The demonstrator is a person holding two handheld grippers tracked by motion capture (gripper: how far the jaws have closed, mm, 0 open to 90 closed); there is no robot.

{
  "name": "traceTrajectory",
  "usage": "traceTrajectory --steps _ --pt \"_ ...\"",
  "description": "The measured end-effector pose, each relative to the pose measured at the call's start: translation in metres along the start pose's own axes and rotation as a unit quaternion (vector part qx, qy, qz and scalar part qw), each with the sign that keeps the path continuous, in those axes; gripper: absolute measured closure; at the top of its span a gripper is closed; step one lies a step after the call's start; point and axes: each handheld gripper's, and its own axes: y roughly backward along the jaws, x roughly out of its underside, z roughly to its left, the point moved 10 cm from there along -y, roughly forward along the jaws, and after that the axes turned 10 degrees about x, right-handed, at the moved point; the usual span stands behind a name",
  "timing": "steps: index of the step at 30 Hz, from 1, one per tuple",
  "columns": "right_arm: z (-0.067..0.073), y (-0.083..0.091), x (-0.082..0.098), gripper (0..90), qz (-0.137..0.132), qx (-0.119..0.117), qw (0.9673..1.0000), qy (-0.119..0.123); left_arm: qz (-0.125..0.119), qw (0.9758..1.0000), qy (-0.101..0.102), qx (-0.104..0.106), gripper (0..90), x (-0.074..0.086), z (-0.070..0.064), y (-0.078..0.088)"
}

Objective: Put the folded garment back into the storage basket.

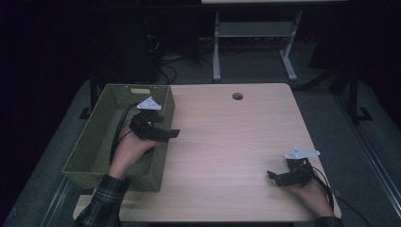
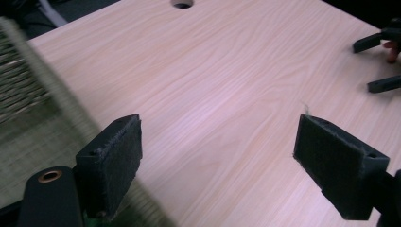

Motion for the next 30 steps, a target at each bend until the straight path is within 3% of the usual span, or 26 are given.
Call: traceTrajectory --steps 7,14,22,30 --pt "0.000 0.000 0.000 1.9 0.000 0.000 1.0000 0.000 0.004 0.9998 -0.009 0.015 15.6 -0.006 -0.025 -0.034" --pt "0.000 0.000 0.000 1.9 0.000 0.000 1.0000 0.000 0.009 0.9996 -0.020 0.019 15.6 0.001 -0.044 -0.069" --pt "0.000 0.000 0.000 1.9 0.000 0.000 1.0000 0.000 0.014 0.9994 -0.026 0.018 15.6 0.019 -0.055 -0.102" --pt "0.000 0.000 0.000 1.9 0.000 0.000 1.0000 0.000 0.025 0.9991 -0.031 0.014 15.1 0.041 -0.053 -0.131"
